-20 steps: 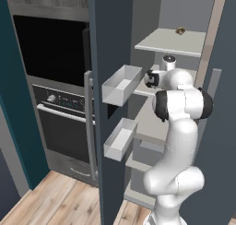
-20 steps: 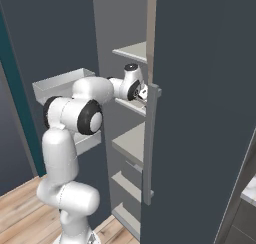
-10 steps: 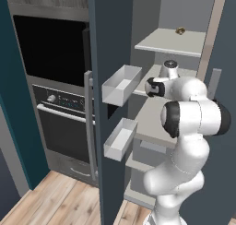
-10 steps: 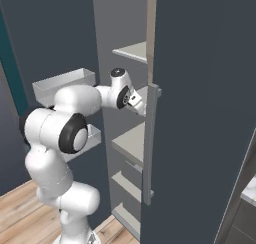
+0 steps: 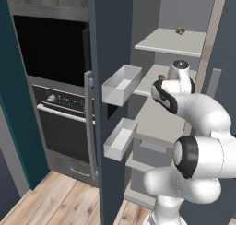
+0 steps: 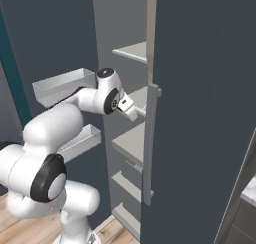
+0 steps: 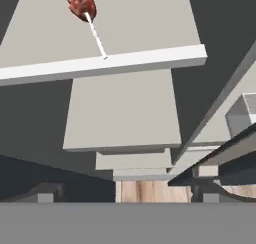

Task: Store the kebab skewer in the freezer for long-term storage. Close the freezer door after placing the cooked food.

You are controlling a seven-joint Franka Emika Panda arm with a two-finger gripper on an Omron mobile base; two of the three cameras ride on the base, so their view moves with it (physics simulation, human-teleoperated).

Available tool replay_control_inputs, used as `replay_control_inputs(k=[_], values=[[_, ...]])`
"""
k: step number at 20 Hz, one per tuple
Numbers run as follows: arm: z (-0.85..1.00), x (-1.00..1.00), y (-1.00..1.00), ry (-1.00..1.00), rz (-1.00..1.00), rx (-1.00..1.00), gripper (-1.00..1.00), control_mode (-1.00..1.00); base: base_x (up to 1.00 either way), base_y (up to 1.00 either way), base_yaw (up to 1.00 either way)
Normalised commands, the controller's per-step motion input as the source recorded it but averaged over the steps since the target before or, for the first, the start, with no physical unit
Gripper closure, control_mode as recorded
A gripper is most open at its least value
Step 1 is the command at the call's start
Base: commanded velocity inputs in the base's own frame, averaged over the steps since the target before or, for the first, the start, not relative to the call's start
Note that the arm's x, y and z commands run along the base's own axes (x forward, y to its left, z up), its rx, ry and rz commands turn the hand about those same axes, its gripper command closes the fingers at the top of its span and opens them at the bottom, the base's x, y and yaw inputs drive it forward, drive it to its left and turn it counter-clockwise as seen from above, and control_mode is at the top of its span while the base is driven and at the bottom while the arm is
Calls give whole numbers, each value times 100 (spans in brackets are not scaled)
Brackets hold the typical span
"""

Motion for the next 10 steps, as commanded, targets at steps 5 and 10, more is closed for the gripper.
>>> replay_control_inputs(k=[5, 10], values=[[59, -100, 24, 11, 8, 7, -100, -100, 0, 0, 0], [31, -100, 50, 8, 11, 1, -100, -100, 0, 0, 0]])
